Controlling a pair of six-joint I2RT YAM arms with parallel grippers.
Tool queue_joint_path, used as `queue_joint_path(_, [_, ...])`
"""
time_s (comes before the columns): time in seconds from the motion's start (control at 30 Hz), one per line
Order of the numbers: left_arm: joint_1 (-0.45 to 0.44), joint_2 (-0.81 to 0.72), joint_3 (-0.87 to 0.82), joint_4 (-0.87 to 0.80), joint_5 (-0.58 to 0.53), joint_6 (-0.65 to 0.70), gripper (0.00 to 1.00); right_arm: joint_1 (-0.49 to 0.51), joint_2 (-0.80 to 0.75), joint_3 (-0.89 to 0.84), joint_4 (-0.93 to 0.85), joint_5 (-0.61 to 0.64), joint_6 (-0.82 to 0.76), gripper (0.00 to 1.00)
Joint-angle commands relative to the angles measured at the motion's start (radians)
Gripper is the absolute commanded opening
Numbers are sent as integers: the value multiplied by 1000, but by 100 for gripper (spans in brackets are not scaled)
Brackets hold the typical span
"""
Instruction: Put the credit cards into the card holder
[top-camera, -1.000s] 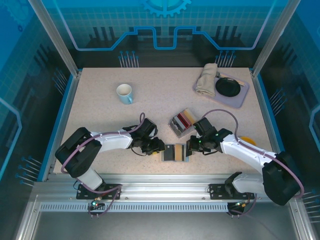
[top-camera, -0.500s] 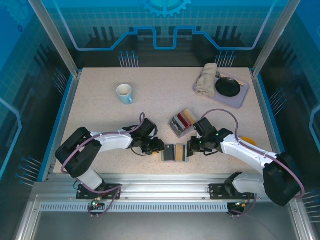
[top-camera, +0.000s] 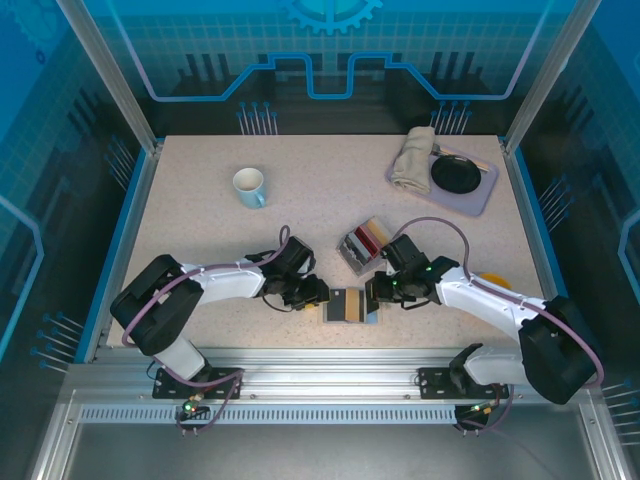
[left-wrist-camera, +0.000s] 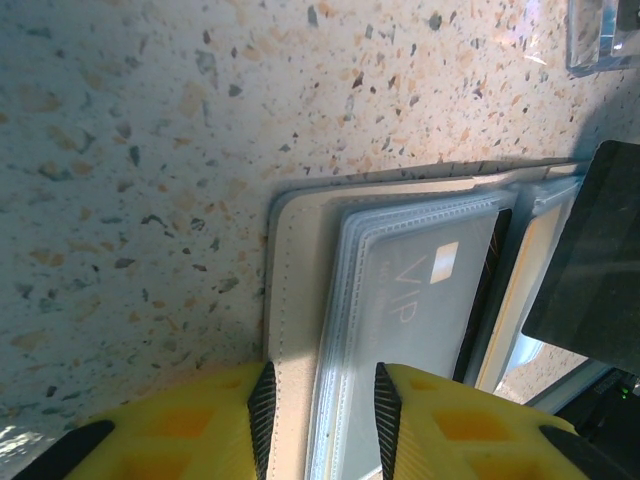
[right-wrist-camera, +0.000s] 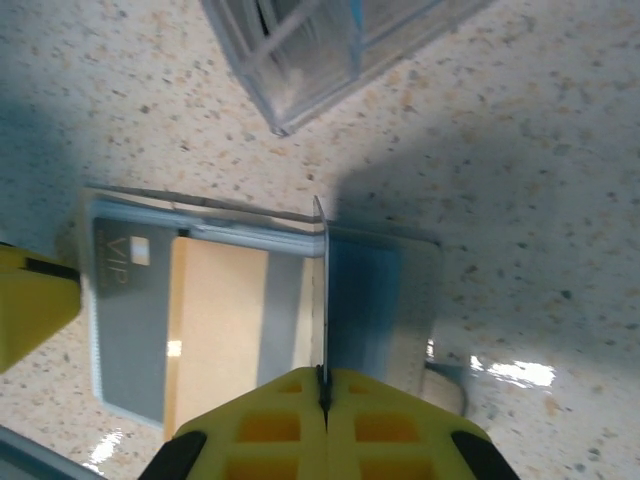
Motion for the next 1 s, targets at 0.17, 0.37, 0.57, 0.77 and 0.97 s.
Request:
queue_joint_path(0.17, [-8, 1, -12, 2, 2, -19, 35, 5, -14, -9, 3, -12, 14, 5])
queue_joint_path(0.37, [-8, -17, -21, -6, -15, -20, 34, -9, -134, 26, -135, 73, -36, 5])
queue_joint_path(0.57, [-7, -15, -17, -6, -18, -22, 34, -14, -118, 39, -171, 102, -43, 5])
queue_joint_path(0.77, [-8, -18, -15, -7, -14, -22, 34, -14, -84, 24, -136, 79, -26, 5])
queue_joint_path(0.97, [-8, -12, -14, -4, -12, -22, 34, -14, -73, -3, -94, 59, -8, 5])
